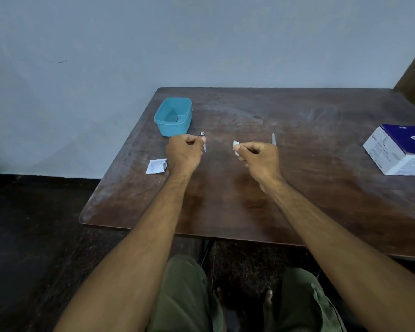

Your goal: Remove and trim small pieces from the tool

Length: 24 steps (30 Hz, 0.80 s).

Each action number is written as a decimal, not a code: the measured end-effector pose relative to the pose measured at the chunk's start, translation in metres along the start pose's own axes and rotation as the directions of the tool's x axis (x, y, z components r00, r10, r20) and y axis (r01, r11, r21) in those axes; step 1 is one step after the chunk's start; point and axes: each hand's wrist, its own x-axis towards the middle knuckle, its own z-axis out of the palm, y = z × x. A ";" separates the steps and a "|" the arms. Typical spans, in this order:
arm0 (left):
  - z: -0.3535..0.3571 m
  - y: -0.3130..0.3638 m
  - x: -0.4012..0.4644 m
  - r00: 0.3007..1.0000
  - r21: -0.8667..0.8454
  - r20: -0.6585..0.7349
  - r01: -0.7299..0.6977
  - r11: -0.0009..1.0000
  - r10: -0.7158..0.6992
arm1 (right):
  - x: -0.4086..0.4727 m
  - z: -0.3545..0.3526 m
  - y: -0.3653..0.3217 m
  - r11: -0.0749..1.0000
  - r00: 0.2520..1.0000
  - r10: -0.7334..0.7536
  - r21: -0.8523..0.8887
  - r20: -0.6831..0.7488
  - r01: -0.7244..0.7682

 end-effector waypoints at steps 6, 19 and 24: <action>-0.036 0.032 0.060 0.997 0.308 -0.069 -0.008 0.951 0.030 | 0.034 0.031 -0.019 0.997 0.998 -0.047 -0.065 0.034 0.049; -0.037 0.043 0.139 1.000 0.648 -0.021 0.031 0.761 -0.022 | 0.110 0.097 -0.042 0.946 0.986 -0.157 -0.278 0.065 0.168; -0.030 0.031 0.152 1.000 0.739 0.012 -0.013 0.673 0.007 | 0.118 0.105 -0.029 0.912 0.977 -0.192 -0.350 0.097 0.214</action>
